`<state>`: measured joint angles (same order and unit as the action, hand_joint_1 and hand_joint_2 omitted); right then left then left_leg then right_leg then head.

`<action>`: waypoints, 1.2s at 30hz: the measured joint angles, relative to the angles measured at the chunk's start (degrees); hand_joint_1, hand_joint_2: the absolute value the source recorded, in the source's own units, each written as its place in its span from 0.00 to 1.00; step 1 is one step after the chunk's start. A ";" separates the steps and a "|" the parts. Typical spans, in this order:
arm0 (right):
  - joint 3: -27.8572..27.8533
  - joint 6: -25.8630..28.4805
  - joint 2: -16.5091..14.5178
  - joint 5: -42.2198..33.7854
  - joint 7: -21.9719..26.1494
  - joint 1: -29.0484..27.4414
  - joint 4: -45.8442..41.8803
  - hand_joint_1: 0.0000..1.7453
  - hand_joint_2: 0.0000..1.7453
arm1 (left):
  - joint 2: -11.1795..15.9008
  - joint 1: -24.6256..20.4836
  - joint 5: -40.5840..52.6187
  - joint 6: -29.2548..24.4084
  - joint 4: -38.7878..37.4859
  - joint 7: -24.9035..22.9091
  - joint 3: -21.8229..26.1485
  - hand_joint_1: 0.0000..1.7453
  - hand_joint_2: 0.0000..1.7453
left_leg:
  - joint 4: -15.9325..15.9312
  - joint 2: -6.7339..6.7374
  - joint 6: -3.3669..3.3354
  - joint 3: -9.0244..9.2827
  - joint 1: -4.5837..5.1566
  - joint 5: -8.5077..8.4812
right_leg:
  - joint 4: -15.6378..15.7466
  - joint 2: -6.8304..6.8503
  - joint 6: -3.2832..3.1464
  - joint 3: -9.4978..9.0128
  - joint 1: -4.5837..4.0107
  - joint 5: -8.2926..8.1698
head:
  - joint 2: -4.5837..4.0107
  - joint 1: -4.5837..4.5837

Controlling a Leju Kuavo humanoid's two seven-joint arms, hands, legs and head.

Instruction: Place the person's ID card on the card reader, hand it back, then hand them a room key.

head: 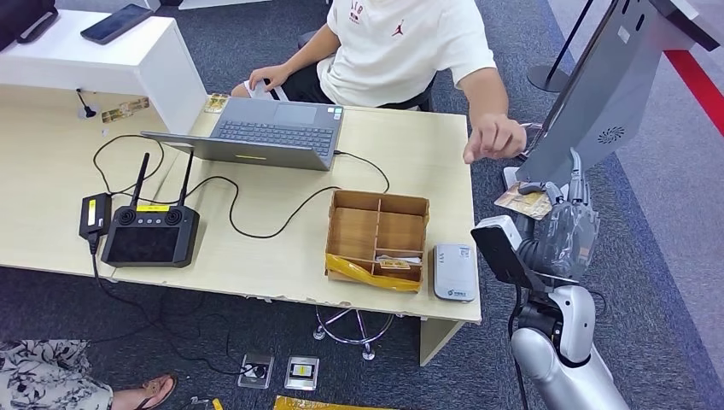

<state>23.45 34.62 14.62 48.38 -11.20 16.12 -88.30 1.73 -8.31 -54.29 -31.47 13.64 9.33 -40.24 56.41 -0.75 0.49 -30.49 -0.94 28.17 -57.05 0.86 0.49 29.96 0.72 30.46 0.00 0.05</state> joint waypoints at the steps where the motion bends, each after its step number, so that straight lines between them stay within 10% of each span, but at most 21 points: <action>1: 0.01 -0.01 0.00 0.08 -0.03 0.00 0.01 1.00 1.00 | 0.00 -0.01 0.00 0.01 0.00 -0.09 0.00 0.00 1.00 | 0.00 0.00 0.00 0.00 0.00 0.00 | 0.00 0.00 0.00 0.00 0.00 0.00 | 0.00 -0.01; 36: -5.44 4.78 -4.80 -7.12 8.26 -1.90 23.18 1.00 1.00 | 0.04 -0.07 -0.45 -0.68 0.00 -0.26 -0.42 0.00 1.00 | 0.00 0.00 0.00 -0.02 0.00 0.00 | 0.00 -0.01 0.00 0.01 0.00 0.00 | 0.00 0.00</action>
<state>18.01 39.40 9.82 41.25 -2.94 14.22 -65.12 1.77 -8.39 -54.75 -32.16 13.64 9.07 -40.65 56.41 -0.75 0.49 -30.51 -0.94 28.17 -57.05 0.85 0.49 29.97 0.72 30.47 0.00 0.05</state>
